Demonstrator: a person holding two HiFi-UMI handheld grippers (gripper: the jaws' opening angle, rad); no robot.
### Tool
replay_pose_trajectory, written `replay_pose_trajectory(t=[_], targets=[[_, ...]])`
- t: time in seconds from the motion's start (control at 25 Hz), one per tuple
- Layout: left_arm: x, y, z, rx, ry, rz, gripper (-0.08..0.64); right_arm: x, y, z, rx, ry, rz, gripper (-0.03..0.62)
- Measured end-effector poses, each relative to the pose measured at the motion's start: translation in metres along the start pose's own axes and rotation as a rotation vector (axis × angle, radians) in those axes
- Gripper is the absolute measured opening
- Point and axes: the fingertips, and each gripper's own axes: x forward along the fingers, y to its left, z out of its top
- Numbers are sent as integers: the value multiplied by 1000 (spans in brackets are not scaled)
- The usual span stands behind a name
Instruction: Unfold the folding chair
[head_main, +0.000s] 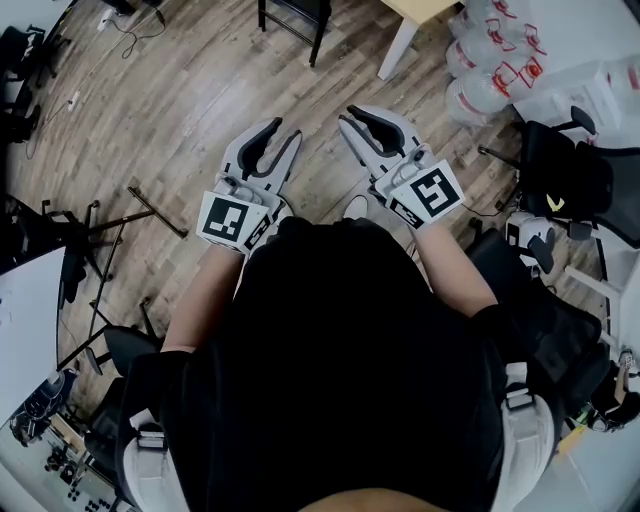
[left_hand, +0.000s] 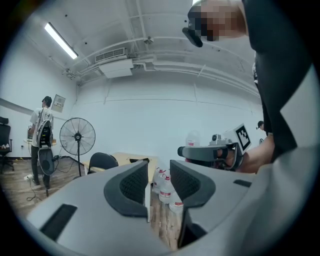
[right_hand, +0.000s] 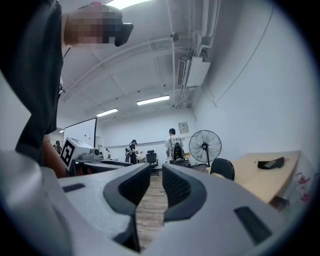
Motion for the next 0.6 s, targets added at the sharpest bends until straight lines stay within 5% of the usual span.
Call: replay_pose_trajectory(t=[0.32,0.6], targets=[[21,-11,2,21,-13,54,222,-16,-31,0,0,20,17,249],[43,-24,2,31,-16,109,282,-40,-62,-3,-13,36,19,315]])
